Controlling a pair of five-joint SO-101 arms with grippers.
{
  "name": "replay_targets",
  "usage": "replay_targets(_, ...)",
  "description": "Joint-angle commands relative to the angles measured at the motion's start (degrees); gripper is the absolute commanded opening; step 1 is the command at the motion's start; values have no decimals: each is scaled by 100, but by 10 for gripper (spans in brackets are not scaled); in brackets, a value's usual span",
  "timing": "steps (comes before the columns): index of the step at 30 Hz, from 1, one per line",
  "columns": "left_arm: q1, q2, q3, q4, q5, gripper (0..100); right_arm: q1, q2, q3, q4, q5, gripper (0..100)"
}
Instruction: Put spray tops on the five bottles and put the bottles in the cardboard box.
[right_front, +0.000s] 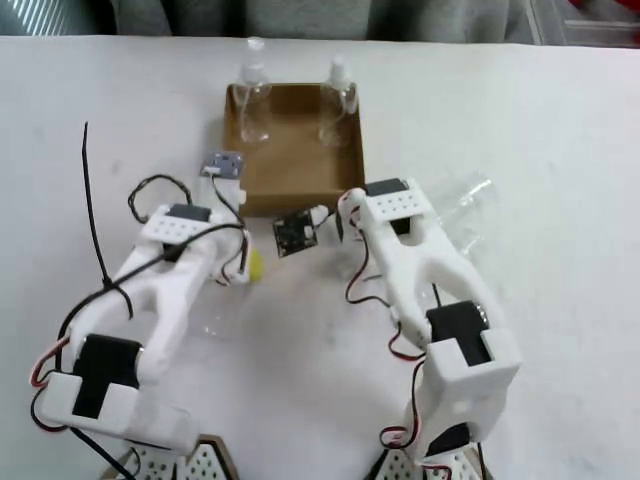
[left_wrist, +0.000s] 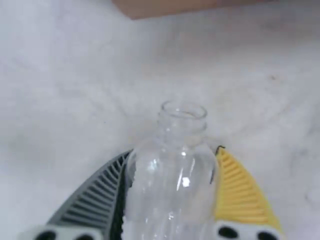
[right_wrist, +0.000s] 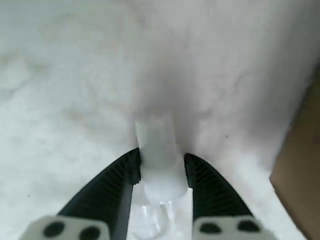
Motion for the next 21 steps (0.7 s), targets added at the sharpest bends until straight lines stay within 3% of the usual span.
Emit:
replay_targets(1,57,-277,-53,-105,-70,20,31,-57,-492,4,-651,27)
replay_targets(4,57,-277,-53,-105,-70,20,48,-57,-1081,382,-1301,16)
replay_targets(17,57,-286,-44,-105,-70,20,189,-57,-4475,3257,-5380,16)
replay_targets(21,57,-286,-35,-105,-70,20,207,-57,-4985,3723,-6497,16)
